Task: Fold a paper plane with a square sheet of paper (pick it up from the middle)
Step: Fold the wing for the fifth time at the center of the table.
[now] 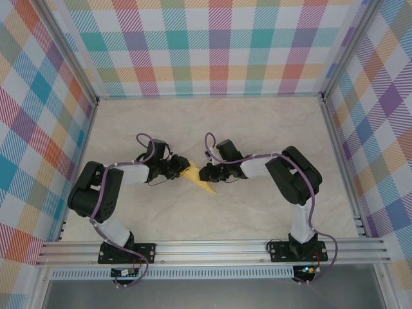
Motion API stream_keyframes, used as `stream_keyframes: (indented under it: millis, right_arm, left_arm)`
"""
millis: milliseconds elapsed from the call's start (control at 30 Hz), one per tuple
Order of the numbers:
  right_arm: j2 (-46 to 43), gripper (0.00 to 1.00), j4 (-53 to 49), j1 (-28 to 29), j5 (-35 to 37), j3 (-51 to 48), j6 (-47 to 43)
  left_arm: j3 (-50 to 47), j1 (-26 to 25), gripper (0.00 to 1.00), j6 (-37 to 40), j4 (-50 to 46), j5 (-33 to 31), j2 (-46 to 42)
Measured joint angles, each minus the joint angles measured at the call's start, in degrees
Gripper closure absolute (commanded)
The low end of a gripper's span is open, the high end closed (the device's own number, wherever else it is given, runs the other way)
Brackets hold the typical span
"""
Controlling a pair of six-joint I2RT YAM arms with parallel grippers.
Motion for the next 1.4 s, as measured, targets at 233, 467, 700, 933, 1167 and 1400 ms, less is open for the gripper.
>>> stream_keyframes:
  millis: [233,467,700,933,1167,1400]
  right_arm:
    - [1.3,0.93,0.5,-0.4,-2.4,0.0,0.0]
    - [1.9,0.93,1.0,-0.7,-4.8,0.1,0.0]
    - [2.5,0.93,-0.1,-0.8,-5.5,1.1,0.0]
    - [3.2,0.94,-2.6,-0.9,-5.8,2.7,0.0]
    - [3.6,0.94,-4.7,-1.0,-5.9,3.8,0.0]
    - [3.7,0.93,-5.3,-1.0,-5.9,4.2,0.0]
  left_arm:
    - [0.6,0.0,0.78,0.2,-1.1,0.0,0.4]
    - [0.6,0.0,0.78,0.4,-1.3,-0.1,0.5]
    - [0.6,0.0,0.78,0.5,-1.4,-1.1,0.9]
    - [0.6,0.0,0.78,0.4,-1.2,-1.0,1.4]
    - [0.2,-0.6,0.77,0.5,-0.9,0.2,-0.3]
    - [-0.1,-3.0,0.77,0.9,-1.1,0.2,-2.8]
